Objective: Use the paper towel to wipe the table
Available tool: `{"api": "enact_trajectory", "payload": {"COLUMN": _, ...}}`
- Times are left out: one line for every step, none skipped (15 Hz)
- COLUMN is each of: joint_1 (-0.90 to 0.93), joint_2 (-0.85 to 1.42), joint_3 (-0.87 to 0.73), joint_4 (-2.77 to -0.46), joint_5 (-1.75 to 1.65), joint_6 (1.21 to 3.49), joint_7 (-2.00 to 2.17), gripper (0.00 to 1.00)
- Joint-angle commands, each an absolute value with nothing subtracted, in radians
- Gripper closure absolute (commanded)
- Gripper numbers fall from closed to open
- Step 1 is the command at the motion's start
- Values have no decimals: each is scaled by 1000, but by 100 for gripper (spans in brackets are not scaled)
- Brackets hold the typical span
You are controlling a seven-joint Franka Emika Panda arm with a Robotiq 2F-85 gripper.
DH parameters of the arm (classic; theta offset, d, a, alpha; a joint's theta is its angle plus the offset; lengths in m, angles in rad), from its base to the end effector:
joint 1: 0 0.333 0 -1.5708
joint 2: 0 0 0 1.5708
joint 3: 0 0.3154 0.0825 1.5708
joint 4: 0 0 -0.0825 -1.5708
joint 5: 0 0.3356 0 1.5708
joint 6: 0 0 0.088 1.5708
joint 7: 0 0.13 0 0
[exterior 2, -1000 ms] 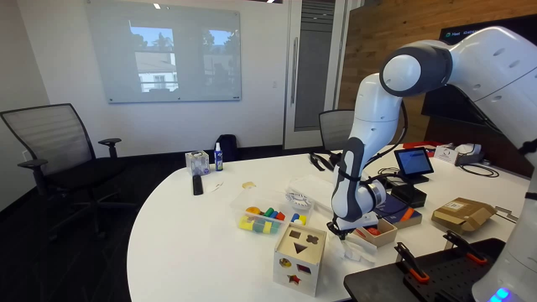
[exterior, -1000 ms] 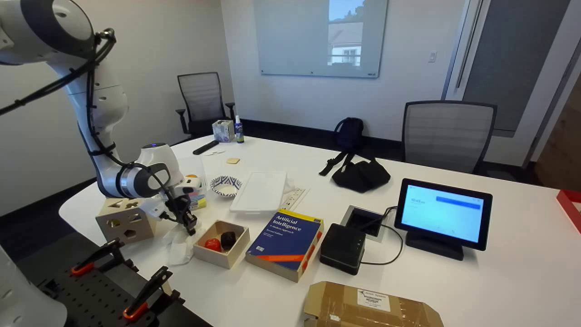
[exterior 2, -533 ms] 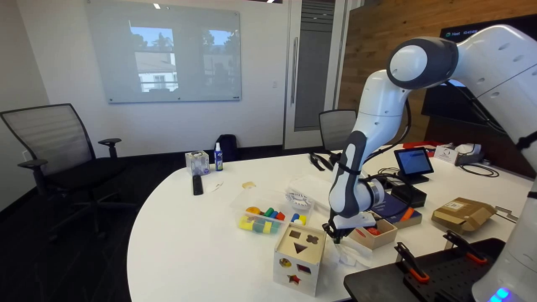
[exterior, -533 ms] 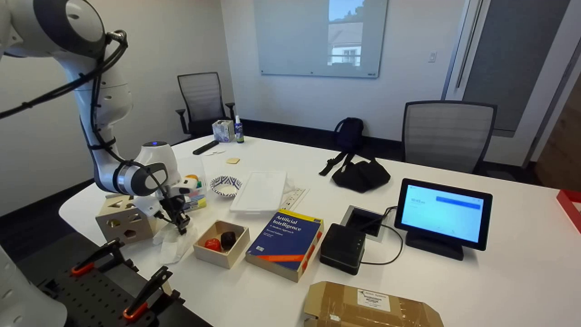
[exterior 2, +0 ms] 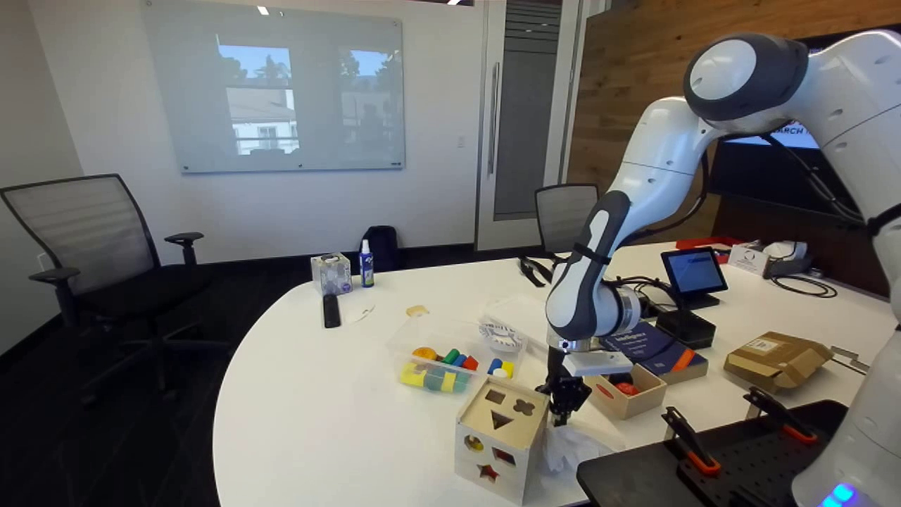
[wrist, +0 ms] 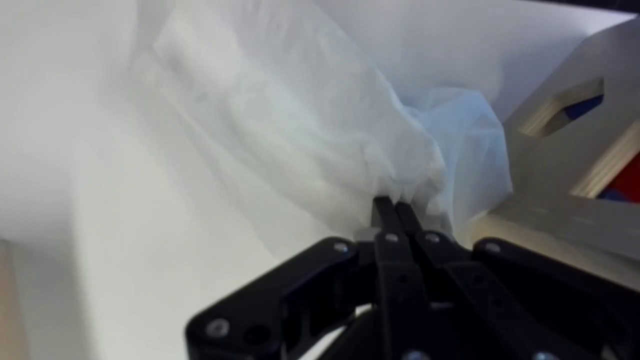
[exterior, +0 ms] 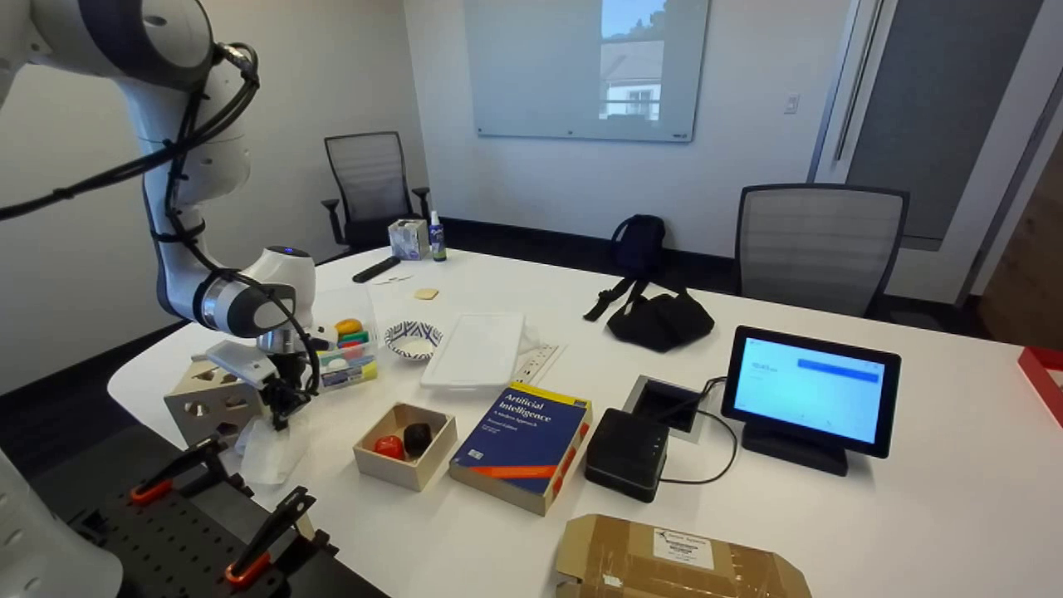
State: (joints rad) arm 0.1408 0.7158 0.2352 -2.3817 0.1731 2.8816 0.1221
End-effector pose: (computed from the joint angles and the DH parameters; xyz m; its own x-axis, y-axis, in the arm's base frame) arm 0.3950 0.1679 0.0472 0.9685 0.0562 -0.2425 0.0244 -0.9910 -0.1319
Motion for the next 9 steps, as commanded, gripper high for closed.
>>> {"api": "enact_trajectory", "payload": {"joint_1": 103, "joint_2": 703, "joint_3": 300, "joint_4": -2404, "joint_5": 175, "joint_6": 2799, "joint_7": 69, "gripper": 100}}
{"api": "enact_trajectory", "payload": {"joint_1": 114, "joint_2": 706, "joint_3": 296, "joint_4": -2405, "joint_5": 177, "joint_6": 2802, "joint_7": 76, "gripper": 100}}
{"api": "enact_trajectory", "payload": {"joint_1": 117, "joint_2": 705, "joint_3": 297, "joint_4": -2408, "joint_5": 178, "joint_6": 2798, "joint_7": 81, "gripper": 100}}
{"api": "enact_trajectory", "payload": {"joint_1": 130, "joint_2": 704, "joint_3": 288, "joint_4": -2414, "joint_5": 176, "joint_6": 2813, "joint_7": 91, "gripper": 100}}
{"api": "enact_trajectory", "payload": {"joint_1": 141, "joint_2": 700, "joint_3": 277, "joint_4": -2418, "joint_5": 173, "joint_6": 2820, "joint_7": 101, "gripper": 100}}
{"api": "enact_trajectory", "payload": {"joint_1": 143, "joint_2": 697, "joint_3": 274, "joint_4": -2421, "joint_5": 175, "joint_6": 2824, "joint_7": 105, "gripper": 100}}
{"api": "enact_trajectory", "payload": {"joint_1": 152, "joint_2": 696, "joint_3": 264, "joint_4": -2422, "joint_5": 174, "joint_6": 2834, "joint_7": 113, "gripper": 100}}
{"api": "enact_trajectory", "payload": {"joint_1": 158, "joint_2": 695, "joint_3": 257, "joint_4": -2422, "joint_5": 174, "joint_6": 2834, "joint_7": 120, "gripper": 74}}
{"api": "enact_trajectory", "payload": {"joint_1": 161, "joint_2": 694, "joint_3": 252, "joint_4": -2422, "joint_5": 174, "joint_6": 2837, "joint_7": 123, "gripper": 73}}
